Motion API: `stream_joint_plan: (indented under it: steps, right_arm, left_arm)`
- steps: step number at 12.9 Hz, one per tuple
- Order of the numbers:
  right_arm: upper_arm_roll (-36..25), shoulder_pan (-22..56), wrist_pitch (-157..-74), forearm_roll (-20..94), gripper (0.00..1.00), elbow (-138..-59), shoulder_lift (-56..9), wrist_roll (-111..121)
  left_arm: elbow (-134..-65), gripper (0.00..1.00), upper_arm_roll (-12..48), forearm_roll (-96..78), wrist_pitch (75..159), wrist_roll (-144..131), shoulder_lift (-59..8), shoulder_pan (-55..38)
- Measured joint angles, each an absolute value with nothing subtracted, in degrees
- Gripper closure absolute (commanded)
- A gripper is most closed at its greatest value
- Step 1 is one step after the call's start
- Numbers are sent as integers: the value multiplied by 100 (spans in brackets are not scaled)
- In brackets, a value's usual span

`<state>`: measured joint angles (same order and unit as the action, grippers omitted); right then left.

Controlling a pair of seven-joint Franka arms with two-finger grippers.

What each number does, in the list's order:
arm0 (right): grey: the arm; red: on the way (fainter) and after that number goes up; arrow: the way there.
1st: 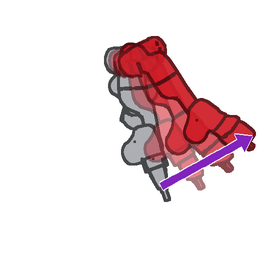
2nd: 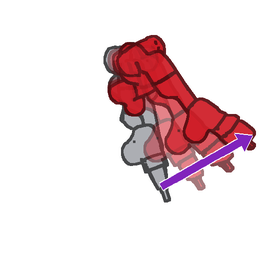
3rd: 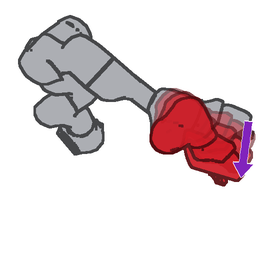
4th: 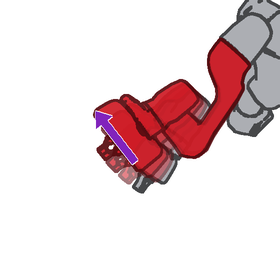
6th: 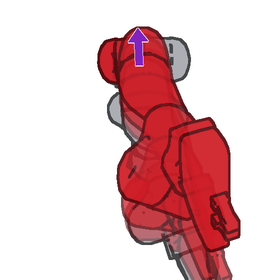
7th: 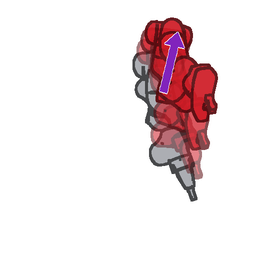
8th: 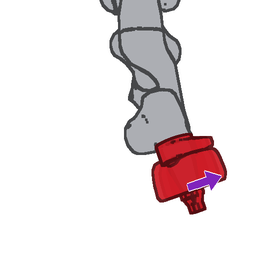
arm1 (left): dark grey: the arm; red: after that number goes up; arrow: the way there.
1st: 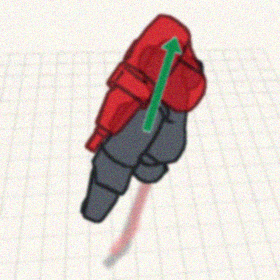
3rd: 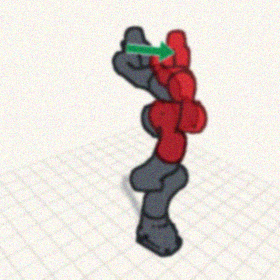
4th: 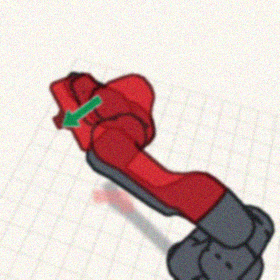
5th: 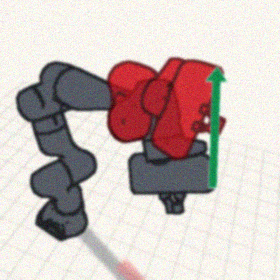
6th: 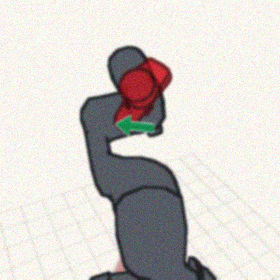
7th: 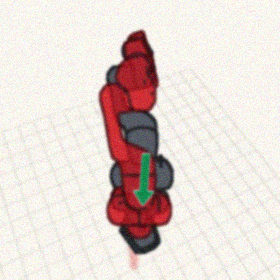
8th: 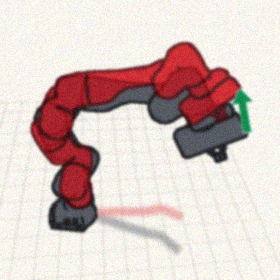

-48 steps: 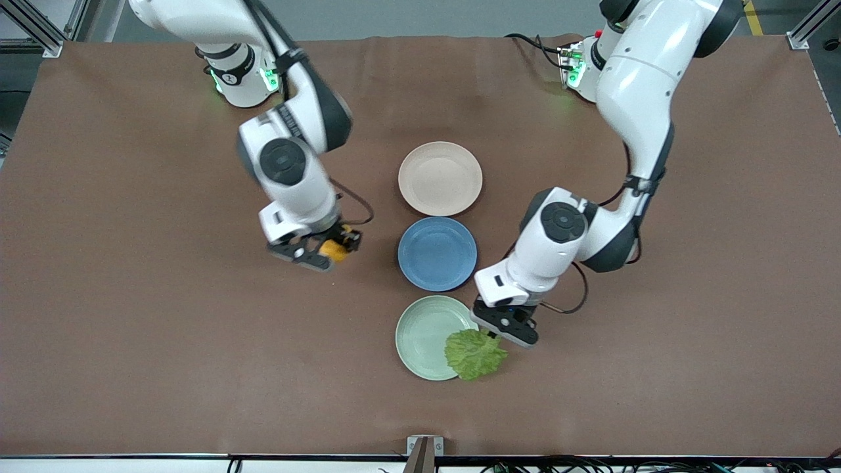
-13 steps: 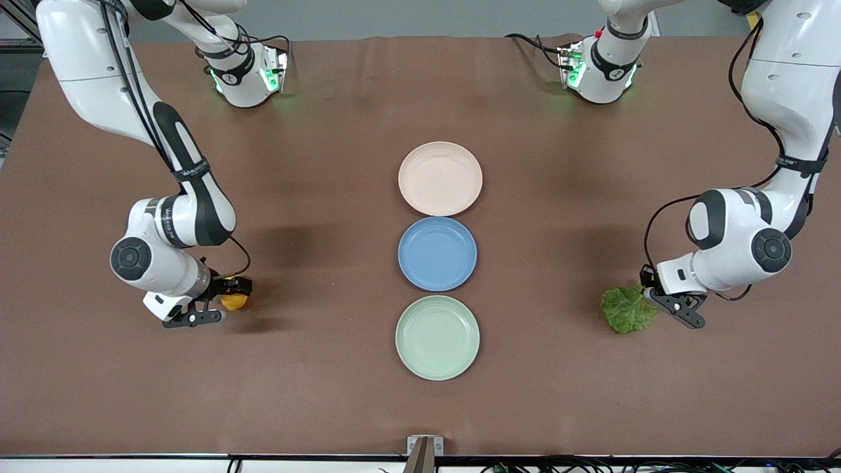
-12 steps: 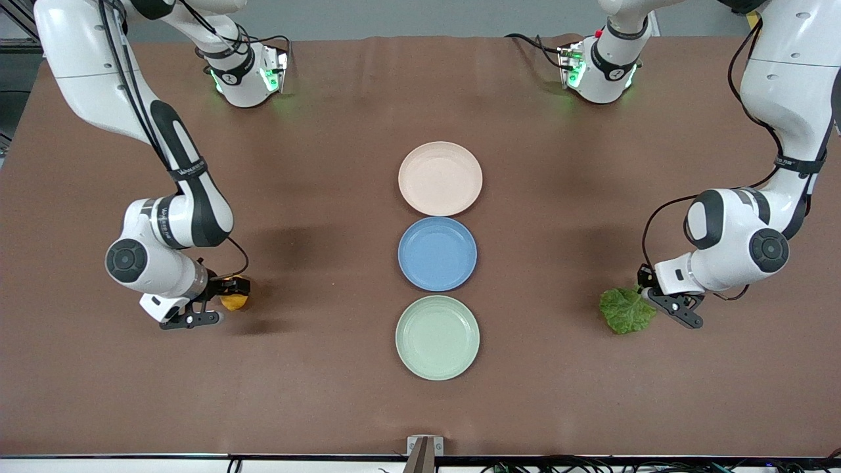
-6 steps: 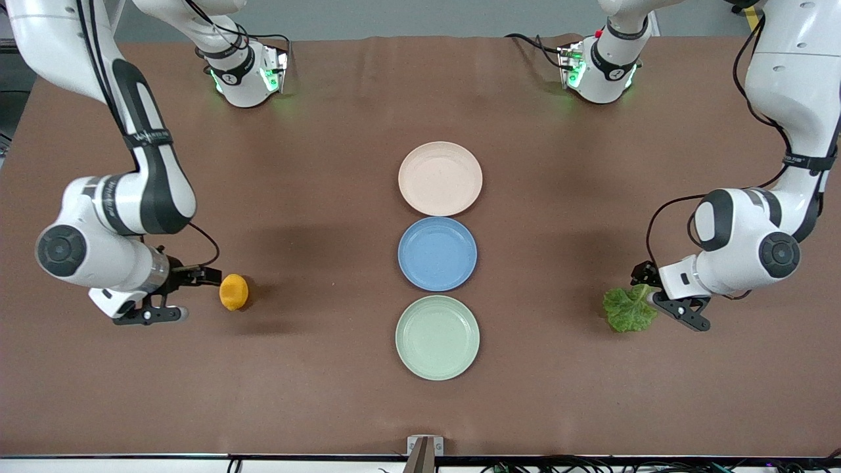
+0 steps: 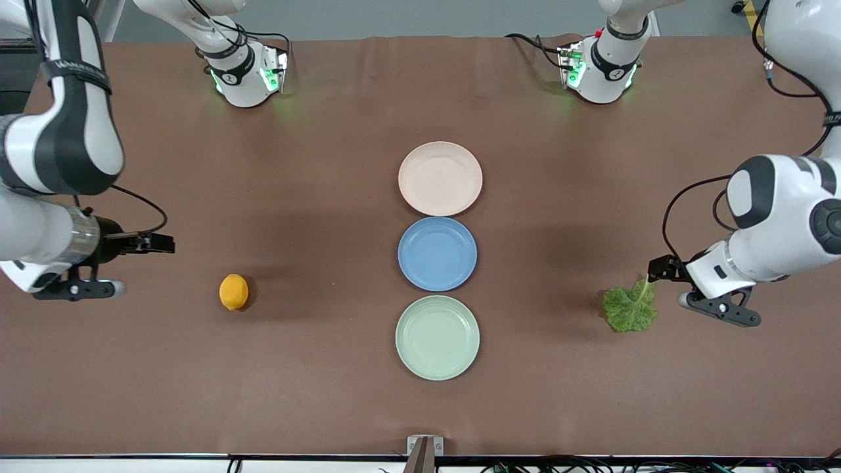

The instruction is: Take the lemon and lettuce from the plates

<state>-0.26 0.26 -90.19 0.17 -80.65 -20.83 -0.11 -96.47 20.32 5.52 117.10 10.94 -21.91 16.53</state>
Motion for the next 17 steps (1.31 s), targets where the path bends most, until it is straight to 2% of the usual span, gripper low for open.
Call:
stream_joint_plan:
  steps: [5, 8, 11, 17]
  right_arm:
    - [-19, -90, -8807, 23, 0, -7704, -2096, -22]
    - [-4, -88, -8426, 22, 0, -7570, -2037, -32]
    - [-4, -89, -8169, 22, 0, -7631, -1670, -42]
    - [-5, -90, -8472, 21, 0, -9235, -14, -48]
  left_arm:
    - [-9622, 0, 2026, 541, 10833, 558, -1104, 1667]
    - [-9463, 0, 1985, 468, 9720, 542, -371, 1789]
    - [-9152, 0, 1971, 375, 8869, 542, 67, 1917]
    - [-8780, 0, 1999, 295, 8653, 544, -15, 1816]
